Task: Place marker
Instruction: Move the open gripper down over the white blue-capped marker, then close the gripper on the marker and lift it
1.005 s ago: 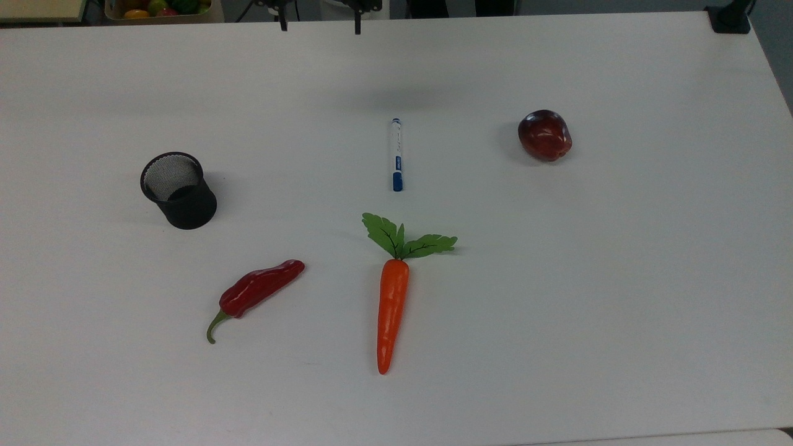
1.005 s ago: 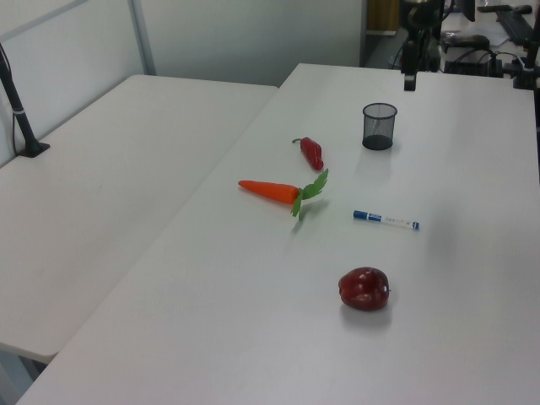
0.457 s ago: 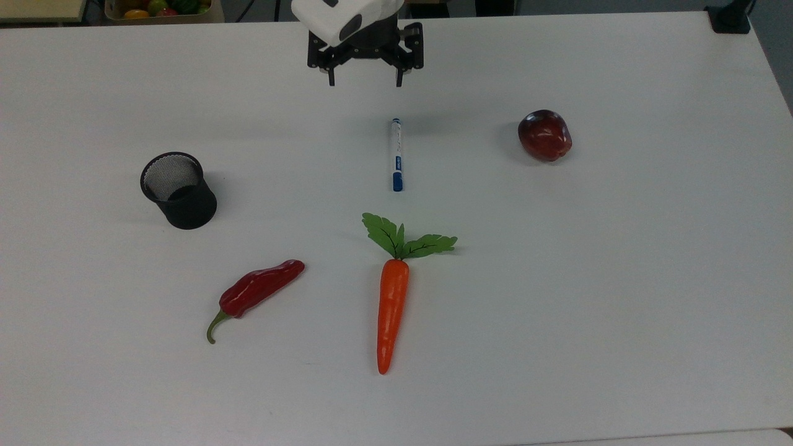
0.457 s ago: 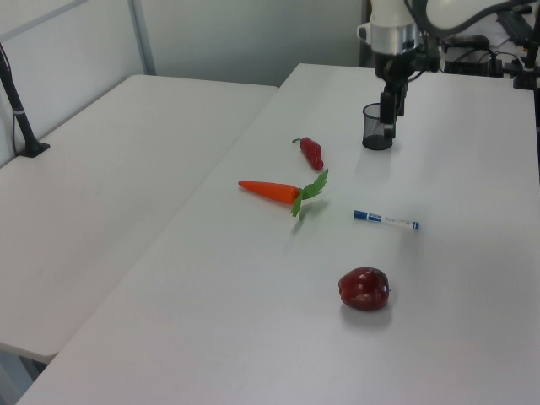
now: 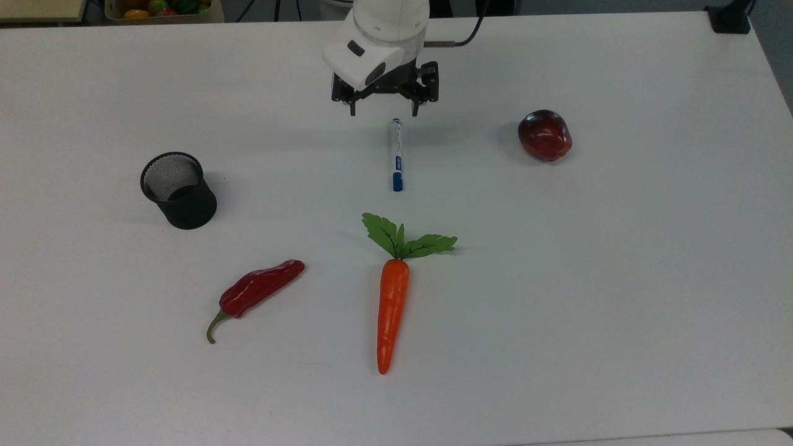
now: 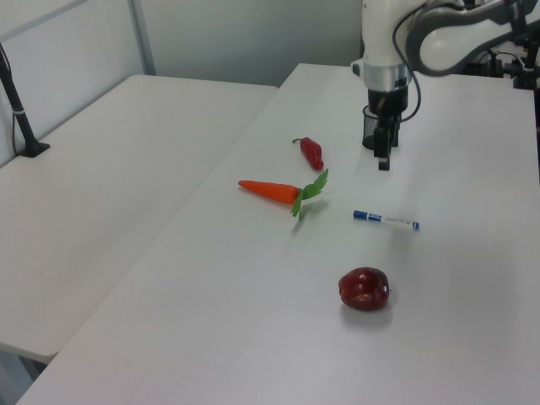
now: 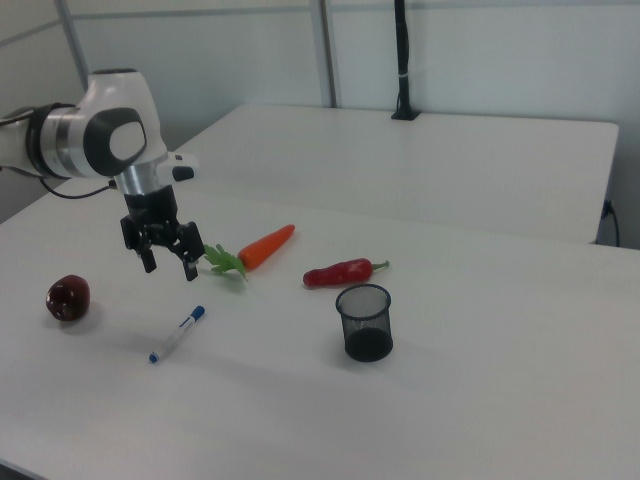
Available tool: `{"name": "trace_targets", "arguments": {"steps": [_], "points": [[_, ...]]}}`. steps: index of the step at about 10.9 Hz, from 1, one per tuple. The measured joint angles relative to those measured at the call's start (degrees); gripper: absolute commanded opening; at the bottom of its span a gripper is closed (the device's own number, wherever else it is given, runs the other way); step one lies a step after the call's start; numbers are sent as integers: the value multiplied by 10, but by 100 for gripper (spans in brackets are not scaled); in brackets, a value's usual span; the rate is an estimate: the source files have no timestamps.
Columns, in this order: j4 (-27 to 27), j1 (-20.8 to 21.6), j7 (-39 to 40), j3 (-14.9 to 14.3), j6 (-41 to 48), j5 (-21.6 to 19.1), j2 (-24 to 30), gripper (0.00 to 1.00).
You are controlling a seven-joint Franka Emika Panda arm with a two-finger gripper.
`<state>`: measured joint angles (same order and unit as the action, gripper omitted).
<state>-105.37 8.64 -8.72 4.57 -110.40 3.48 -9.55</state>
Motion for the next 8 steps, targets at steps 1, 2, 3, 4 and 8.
{"name": "trace_targets", "arguments": {"steps": [1,2,3,4,8], "points": [[-9,1,-10,0,-23,0,-11,100],[-20,1,-14,0,-51,0,-20,100],[-32,1,-16,0,-77,0,-28,100],[-43,1,-17,0,-101,0,-35,96],[-55,2,-17,0,-153,0,-73,64]]}}
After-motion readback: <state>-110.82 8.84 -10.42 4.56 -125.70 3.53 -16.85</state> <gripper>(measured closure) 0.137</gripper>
